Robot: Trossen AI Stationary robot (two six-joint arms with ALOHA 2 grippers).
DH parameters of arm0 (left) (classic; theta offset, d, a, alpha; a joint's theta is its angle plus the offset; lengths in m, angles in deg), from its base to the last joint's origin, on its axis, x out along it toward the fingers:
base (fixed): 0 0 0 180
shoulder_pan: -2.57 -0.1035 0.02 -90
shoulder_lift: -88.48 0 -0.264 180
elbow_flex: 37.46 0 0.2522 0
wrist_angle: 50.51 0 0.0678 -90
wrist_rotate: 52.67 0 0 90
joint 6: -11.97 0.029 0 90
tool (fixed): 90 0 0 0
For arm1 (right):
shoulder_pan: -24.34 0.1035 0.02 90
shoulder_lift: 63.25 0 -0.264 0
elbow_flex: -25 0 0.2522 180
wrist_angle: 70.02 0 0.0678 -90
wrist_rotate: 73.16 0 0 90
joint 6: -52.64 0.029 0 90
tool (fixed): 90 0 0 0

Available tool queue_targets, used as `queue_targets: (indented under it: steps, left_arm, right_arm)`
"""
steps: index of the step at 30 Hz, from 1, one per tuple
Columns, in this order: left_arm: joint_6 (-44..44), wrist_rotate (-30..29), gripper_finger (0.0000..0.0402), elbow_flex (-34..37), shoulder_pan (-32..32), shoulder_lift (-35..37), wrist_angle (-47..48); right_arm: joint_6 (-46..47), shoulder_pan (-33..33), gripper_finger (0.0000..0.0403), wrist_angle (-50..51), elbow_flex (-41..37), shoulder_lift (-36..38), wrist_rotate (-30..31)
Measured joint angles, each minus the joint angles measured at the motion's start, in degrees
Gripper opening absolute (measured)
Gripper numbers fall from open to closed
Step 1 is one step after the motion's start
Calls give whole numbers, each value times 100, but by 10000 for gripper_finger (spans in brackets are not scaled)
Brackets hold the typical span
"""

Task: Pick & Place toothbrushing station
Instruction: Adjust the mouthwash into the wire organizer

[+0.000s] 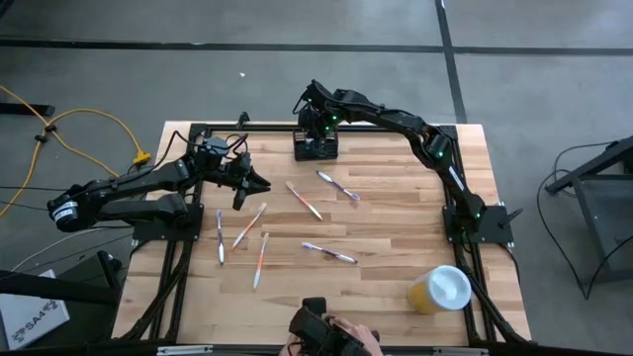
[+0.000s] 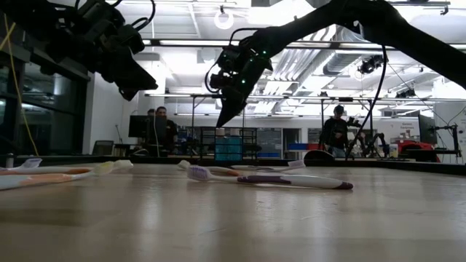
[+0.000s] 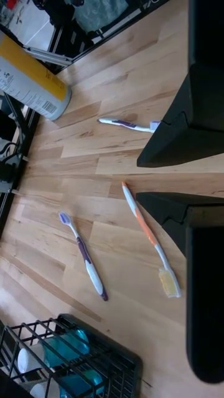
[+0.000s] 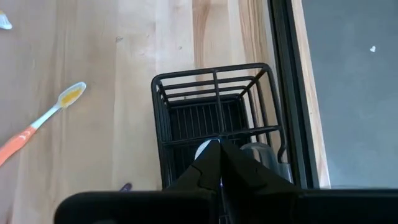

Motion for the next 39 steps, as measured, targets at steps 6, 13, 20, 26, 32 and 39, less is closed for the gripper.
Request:
queue_targets:
  steps: [6, 13, 20, 26, 32, 39]
  left_arm:
    - [0, 0, 71, 0, -2, 0, -1]
    - [0, 0, 71, 0, -2, 0, 0]
    - [0, 0, 71, 0, -2, 0, 0]
    - [2, 0, 71, 0, -2, 0, -2]
    - [0, 0, 71, 0, -2, 0, 0]
    - [2, 0, 71, 0, 0, 0, -2]
  right_arm:
    - [-42, -9, 2, -143, 0, -7, 39]
    - [-138, -13, 2, -218, 0, -7, 178]
    - [-150, -9, 2, -202, 0, -7, 154]
    - [95, 82, 2, 3, 0, -2, -86]
    - [175, 166, 2, 221, 0, 20, -28]
    - [177, 166, 2, 261, 0, 43, 93]
